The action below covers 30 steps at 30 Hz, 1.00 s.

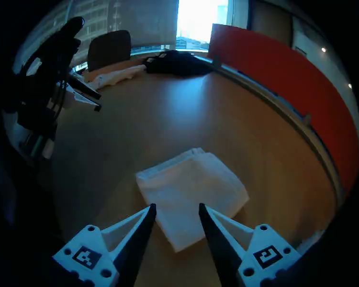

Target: Fold towel

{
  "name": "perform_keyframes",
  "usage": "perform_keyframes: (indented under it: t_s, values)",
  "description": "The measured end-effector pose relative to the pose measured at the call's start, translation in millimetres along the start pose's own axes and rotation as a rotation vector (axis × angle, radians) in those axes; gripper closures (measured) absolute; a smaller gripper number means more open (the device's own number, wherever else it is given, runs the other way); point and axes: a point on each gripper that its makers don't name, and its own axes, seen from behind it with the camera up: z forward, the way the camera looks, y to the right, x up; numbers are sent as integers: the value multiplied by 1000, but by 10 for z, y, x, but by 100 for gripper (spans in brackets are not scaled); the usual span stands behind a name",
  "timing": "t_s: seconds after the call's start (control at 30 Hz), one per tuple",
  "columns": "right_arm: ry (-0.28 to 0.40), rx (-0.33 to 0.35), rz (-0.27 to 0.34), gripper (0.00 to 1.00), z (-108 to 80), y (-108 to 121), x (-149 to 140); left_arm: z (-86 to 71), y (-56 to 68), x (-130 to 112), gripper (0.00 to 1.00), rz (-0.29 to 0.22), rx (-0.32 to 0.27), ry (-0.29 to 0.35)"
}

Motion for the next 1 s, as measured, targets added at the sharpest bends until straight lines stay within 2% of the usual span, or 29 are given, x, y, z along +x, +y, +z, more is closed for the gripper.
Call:
perform_keyframes:
  t_s: [0.4,1.0]
  values:
    - [-48,-17,23,32,-49,32,-312,7,5,8,13,6,-1,-1]
    - [-129,-23,47,35,-10,-1,-743,9,30,2,14,10,-6,-1]
